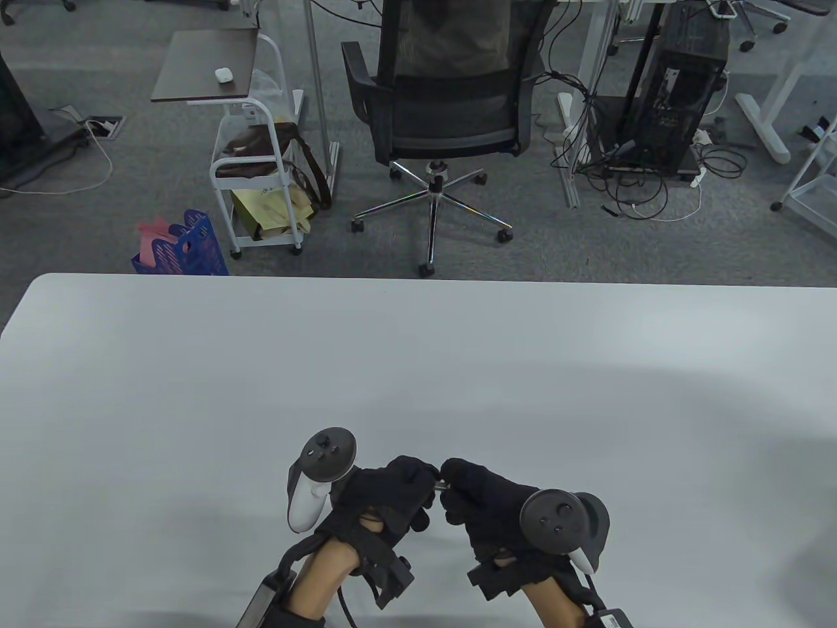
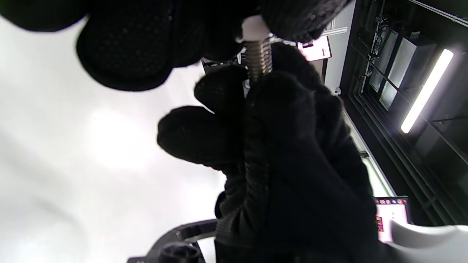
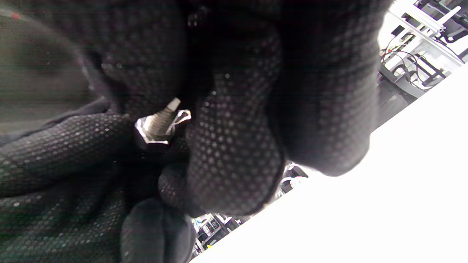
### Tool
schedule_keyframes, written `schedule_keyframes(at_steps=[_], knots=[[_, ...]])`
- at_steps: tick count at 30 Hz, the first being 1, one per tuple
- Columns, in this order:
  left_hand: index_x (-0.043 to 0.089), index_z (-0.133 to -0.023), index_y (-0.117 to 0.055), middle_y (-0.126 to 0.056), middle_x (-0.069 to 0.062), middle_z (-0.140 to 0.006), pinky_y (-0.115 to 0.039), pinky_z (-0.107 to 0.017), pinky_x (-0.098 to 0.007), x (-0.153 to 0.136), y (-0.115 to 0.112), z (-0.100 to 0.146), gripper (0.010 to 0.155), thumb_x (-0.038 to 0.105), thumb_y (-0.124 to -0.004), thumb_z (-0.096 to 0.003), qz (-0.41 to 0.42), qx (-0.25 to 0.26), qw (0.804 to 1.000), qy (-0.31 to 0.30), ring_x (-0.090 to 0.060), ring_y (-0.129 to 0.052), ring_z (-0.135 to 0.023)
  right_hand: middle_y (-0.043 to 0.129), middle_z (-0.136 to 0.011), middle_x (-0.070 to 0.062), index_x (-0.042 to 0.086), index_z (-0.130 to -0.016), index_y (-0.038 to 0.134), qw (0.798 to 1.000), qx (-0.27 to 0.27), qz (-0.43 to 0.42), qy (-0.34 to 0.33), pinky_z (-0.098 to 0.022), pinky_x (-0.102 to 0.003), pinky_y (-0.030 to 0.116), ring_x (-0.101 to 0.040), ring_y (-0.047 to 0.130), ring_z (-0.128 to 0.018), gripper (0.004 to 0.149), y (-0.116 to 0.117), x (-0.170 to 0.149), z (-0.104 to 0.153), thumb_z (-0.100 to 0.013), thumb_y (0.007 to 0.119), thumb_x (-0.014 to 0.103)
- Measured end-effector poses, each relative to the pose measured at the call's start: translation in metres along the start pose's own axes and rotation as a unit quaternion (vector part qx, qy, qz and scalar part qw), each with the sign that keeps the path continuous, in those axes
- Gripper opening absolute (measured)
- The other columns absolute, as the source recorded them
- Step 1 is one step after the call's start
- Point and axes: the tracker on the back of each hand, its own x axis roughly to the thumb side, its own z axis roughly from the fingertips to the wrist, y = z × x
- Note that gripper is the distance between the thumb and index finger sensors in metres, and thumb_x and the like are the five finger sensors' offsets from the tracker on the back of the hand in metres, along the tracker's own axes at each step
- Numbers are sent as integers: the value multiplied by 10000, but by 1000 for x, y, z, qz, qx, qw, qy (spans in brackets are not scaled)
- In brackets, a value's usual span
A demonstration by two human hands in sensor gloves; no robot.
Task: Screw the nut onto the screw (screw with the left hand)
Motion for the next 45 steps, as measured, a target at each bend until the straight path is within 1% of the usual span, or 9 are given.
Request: schedule_keyframes(at_steps=[4,10,15,22,25,28,34,40,45], knots=[[33,-996,-602,-759,-303,-841,-733,-384,-562,-3,0,2,687,436,-674,-444,12,6,1000,1,-425,-913,-494,1041,-626,-82,149,-751,878,1000,-11,11,-6,-296,-353,1049,-124,1199,-300,470,-2,1,0,-318,925,326],[12,-866,-753,-836,-298,-755,-744,-347,-572,-1,0,1,562,371,-700,-438,6,13,1000,6,-433,-934,-439,1041,-627,-77,164,-746,882,1000,-11,0,-7,-301,-347,1049,-117,1195,-304,466,-2,2,0,-313,932,328],[34,-1004,-599,-757,-312,-846,-730,-388,-567,-3,2,2,686,427,-674,-447,29,5,1000,5,-432,-910,-499,1041,-629,-72,171,-745,882,1000,-15,-11,-3,-302,-345,1049,-112,1194,-307,464,-3,1,0,-313,936,330],[9,-874,-760,-842,-302,-755,-744,-346,-575,-2,2,2,566,368,-706,-440,8,22,1000,11,-439,-936,-438,1040,-634,-68,176,-745,883,1000,-6,-7,-5,-306,-344,1048,-112,1193,-312,461,-1,1,1,-315,935,331],[32,-930,-671,-778,-287,-819,-734,-379,-562,-1,2,2,571,339,-693,-449,18,-9,1000,6,-422,-916,-484,1039,-634,-70,176,-746,882,1000,-8,-13,-4,-306,-345,1047,-113,1192,-312,461,-2,1,1,-314,935,329],[27,-1005,-603,-752,-320,-850,-730,-384,-567,-4,4,3,691,431,-669,-448,31,12,999,12,-435,-910,-497,1040,-634,-67,178,-746,882,1000,-8,-18,-1,-308,-344,1047,-112,1193,-314,460,-2,0,0,-315,935,330],[-3,-845,-800,-853,-320,-744,-743,-338,-583,-3,4,3,572,391,-705,-442,17,22,999,23,-451,-938,-426,1041,-633,-67,178,-745,883,1000,-4,-17,-2,-306,-343,1048,-111,1194,-311,460,-1,0,1,-314,934,331],[26,-999,-611,-750,-319,-854,-730,-385,-566,-3,3,3,675,415,-673,-451,34,3,999,17,-436,-910,-499,1041,-633,-68,177,-745,884,1000,-6,-21,0,-302,-342,1049,-110,1194,-308,460,-1,0,1,-314,934,332],[-8,-855,-806,-851,-338,-751,-742,-335,-587,-4,3,3,606,419,-698,-439,16,24,999,28,-463,-938,-425,1046,-625,-58,173,-742,887,1000,-5,-16,-2,-296,-340,1050,-109,1197,-301,459,-1,0,1,-315,934,333]])
